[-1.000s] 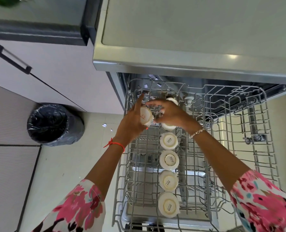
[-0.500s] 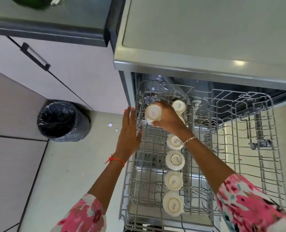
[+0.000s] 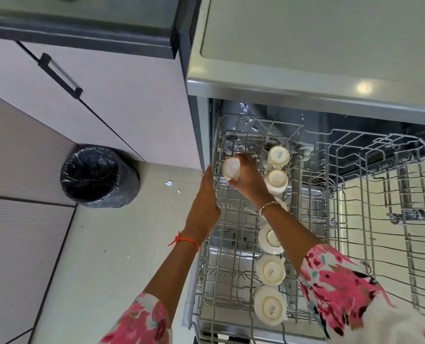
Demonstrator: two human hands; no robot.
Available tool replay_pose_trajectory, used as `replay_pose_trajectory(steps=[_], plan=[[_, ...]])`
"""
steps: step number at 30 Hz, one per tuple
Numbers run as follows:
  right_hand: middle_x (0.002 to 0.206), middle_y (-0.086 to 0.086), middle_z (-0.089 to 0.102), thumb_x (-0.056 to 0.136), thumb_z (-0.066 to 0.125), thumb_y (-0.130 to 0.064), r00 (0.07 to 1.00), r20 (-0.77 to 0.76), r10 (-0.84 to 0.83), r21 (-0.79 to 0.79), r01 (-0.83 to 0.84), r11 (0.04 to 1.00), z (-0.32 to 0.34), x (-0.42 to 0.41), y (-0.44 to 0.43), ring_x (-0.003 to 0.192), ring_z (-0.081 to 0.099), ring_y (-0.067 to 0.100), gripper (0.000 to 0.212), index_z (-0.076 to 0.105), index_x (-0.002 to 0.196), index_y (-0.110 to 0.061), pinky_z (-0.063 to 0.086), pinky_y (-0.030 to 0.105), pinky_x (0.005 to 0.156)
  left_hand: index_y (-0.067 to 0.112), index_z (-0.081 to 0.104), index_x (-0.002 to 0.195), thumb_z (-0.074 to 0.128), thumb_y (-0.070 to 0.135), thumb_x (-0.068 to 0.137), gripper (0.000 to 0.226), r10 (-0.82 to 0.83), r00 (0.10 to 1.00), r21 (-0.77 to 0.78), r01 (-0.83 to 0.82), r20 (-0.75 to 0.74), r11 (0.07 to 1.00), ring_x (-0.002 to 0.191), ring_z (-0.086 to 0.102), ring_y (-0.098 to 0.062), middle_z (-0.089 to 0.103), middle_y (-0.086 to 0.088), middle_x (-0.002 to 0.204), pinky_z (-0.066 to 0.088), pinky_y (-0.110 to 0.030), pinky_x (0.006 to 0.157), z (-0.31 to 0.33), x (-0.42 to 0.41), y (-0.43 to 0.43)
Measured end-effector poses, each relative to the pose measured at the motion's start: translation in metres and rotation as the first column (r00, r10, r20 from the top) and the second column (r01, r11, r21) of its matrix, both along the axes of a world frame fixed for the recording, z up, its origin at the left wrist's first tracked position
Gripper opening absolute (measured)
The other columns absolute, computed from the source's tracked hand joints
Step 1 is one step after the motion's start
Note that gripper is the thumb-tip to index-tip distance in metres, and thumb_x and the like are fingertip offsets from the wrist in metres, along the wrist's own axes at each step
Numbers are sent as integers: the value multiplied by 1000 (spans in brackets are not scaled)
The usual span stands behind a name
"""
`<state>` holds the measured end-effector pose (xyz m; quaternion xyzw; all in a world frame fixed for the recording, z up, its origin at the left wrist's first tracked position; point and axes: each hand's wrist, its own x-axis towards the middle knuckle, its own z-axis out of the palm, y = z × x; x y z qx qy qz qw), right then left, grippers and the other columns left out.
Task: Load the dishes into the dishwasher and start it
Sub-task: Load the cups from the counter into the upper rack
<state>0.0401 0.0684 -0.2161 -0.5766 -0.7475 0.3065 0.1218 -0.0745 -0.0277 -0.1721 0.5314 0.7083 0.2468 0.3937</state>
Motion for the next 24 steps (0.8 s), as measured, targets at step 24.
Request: replay_pose_trajectory(steps=[24], plan=[[143,16,32,91,55,-27,969,191,159,-119,-138,983,162,14,-165,131,33,30,59,29,139,-4,34,38,103,10,29,143,50,40,92,63,-208,880,26,242,-427,970,141,20,-25,29,-9,150,16,-39,117,100,-56,-144]])
